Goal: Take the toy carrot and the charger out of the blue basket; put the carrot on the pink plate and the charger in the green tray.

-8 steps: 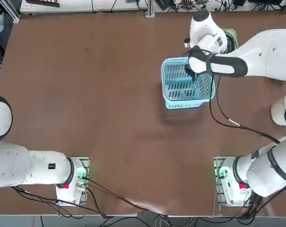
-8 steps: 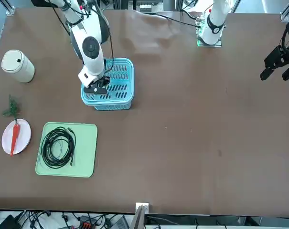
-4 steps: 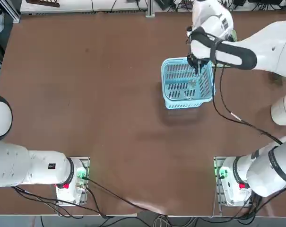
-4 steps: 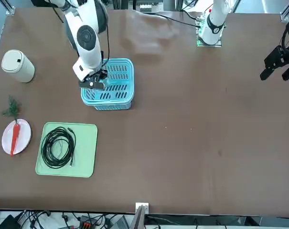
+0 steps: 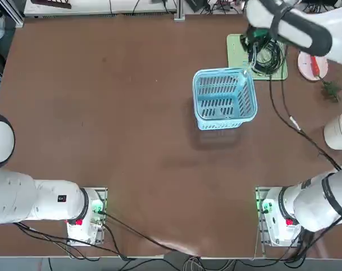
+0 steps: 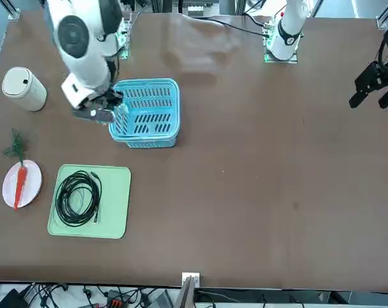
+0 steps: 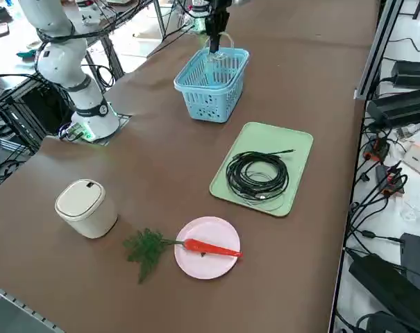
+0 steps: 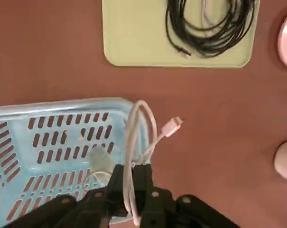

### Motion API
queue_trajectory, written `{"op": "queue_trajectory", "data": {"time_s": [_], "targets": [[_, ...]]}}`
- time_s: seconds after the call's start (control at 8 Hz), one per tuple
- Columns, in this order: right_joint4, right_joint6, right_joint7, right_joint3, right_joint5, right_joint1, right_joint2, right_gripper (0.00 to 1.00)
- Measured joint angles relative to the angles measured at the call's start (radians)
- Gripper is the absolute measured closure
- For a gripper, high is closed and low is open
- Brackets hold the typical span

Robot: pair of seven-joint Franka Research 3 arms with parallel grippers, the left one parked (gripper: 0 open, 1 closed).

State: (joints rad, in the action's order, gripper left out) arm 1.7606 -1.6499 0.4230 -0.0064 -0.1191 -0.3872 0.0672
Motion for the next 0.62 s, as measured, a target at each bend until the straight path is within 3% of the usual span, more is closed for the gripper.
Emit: {"op": "queue_trajectory", "data": {"time_s": [0.25,0.62], "targets": [[-0.072,0.002,-0.167,-0.004,0.0,0.1,0.013,0.99],[-0.195,-0.014,-0.299,-0.004,0.0,0.161,0.114,0.99]]}}
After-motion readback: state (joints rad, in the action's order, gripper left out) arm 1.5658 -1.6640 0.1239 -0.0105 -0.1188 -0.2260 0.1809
